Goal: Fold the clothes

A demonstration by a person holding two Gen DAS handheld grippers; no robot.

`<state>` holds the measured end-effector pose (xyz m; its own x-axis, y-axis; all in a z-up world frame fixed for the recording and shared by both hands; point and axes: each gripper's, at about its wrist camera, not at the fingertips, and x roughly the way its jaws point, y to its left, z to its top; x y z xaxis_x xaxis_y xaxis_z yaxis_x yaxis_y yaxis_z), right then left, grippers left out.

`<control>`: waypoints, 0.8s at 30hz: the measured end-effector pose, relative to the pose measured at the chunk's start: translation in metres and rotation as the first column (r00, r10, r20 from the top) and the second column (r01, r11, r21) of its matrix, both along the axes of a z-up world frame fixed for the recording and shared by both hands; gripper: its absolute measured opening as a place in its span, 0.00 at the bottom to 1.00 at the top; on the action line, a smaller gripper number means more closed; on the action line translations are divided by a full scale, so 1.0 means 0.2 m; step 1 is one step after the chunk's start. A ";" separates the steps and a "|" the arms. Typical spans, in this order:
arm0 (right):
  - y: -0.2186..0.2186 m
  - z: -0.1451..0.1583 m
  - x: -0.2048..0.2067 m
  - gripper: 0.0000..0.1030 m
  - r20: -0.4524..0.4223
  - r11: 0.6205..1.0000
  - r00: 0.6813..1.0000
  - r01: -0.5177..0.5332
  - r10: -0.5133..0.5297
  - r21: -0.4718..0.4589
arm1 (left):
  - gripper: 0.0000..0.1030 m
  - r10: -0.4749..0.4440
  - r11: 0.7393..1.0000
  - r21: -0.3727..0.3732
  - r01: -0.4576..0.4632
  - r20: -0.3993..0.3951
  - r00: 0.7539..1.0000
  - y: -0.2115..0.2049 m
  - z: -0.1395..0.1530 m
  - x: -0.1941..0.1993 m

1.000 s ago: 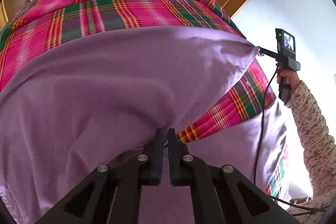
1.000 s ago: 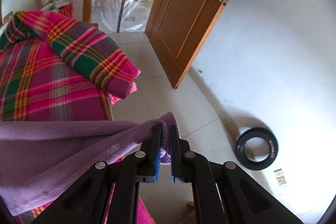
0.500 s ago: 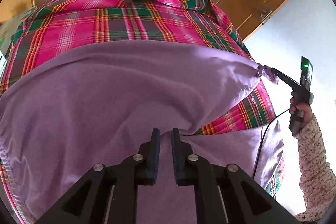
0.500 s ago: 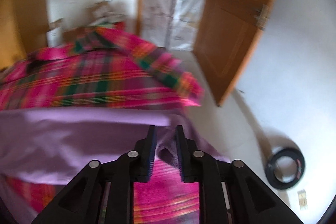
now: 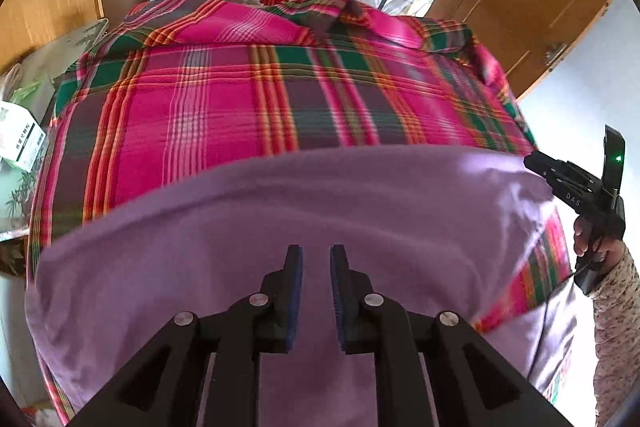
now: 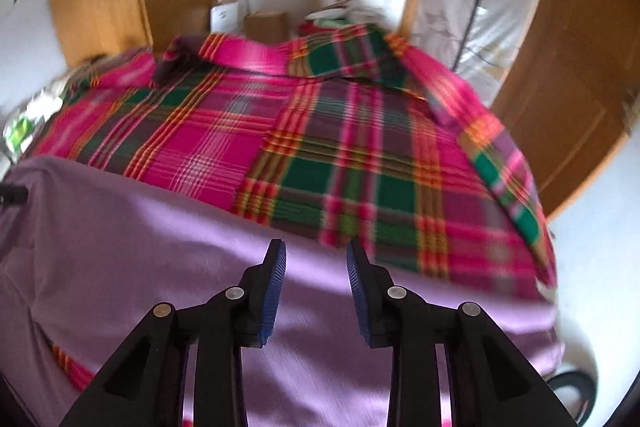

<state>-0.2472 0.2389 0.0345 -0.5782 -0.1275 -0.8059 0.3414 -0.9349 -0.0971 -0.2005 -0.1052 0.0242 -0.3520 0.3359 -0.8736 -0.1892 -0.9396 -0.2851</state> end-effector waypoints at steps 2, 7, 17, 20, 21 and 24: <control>-0.04 -0.04 -0.04 0.34 0.025 0.999 0.998 -0.049 0.049 -0.004 | 0.14 0.013 1.000 -0.003 -0.013 -0.006 1.000 -0.02 -0.01 -0.06; -0.09 -0.09 -0.06 0.35 0.069 0.992 0.989 -0.128 0.128 -0.001 | 0.19 0.017 0.999 -0.042 -0.019 -0.034 0.999 -0.05 -0.02 -0.18; -0.07 -0.11 -0.02 0.35 0.089 0.987 0.983 -0.161 0.163 -0.031 | 0.19 0.025 0.998 -0.058 -0.026 -0.013 1.000 -0.05 -0.11 -0.27; -0.05 -0.13 -0.05 0.35 0.103 0.980 0.976 -0.183 0.191 -0.075 | 0.19 0.028 0.999 -0.043 -0.028 -0.012 1.000 -0.07 -0.11 -0.27; -0.04 -0.14 -0.06 0.35 0.107 0.977 0.974 -0.191 0.200 -0.090 | 0.19 0.031 0.999 -0.036 -0.031 -0.011 0.999 -0.08 -0.11 -0.27; 0.00 -0.15 -0.09 0.43 0.127 0.975 0.974 -0.170 0.188 -0.143 | 0.19 0.034 0.999 -0.024 -0.035 -0.010 0.999 -0.09 -0.11 -0.27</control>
